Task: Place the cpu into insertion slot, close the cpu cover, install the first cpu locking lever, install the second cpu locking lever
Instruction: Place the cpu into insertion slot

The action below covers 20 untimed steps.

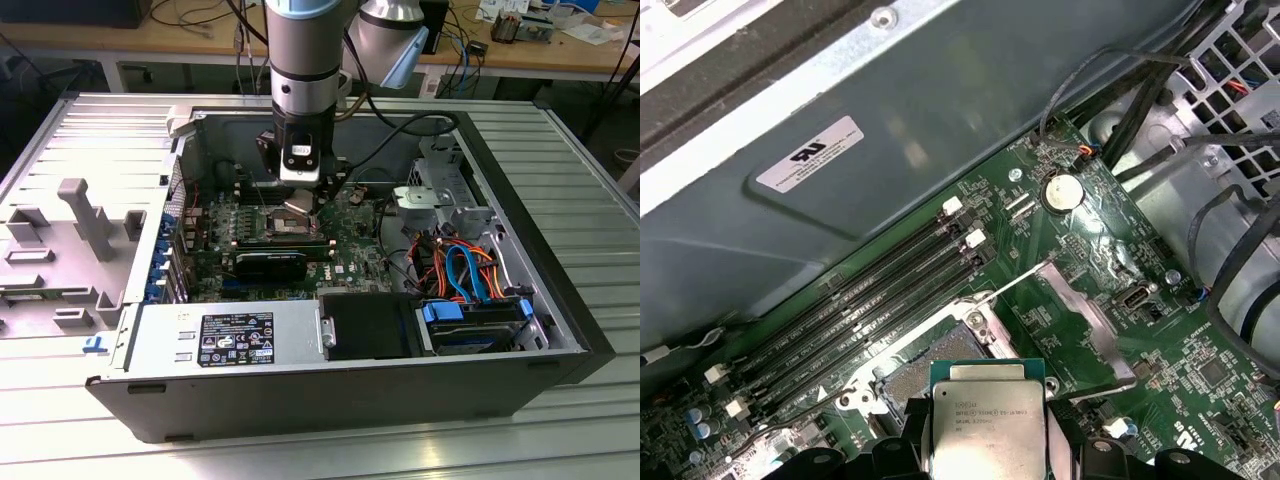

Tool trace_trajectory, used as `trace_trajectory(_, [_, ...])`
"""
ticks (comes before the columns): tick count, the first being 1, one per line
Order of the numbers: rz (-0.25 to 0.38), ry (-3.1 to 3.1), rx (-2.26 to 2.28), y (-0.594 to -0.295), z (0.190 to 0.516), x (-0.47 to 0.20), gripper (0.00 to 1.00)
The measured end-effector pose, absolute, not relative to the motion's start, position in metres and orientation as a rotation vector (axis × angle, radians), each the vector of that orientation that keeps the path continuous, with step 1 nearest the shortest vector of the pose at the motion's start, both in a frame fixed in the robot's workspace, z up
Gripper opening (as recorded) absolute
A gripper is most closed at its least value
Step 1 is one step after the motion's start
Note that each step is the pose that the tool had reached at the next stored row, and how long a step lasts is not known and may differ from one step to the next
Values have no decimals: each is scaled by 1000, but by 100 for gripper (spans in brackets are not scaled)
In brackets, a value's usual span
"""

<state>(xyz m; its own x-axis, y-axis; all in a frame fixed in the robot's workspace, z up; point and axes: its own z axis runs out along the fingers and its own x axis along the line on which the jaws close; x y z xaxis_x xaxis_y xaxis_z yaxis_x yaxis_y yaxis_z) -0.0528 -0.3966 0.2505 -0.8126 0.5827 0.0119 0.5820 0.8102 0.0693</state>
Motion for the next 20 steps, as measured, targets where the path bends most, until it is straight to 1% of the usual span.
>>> trace_trajectory(20, [103, 2919, 1117, -397, 248, -53, 54])
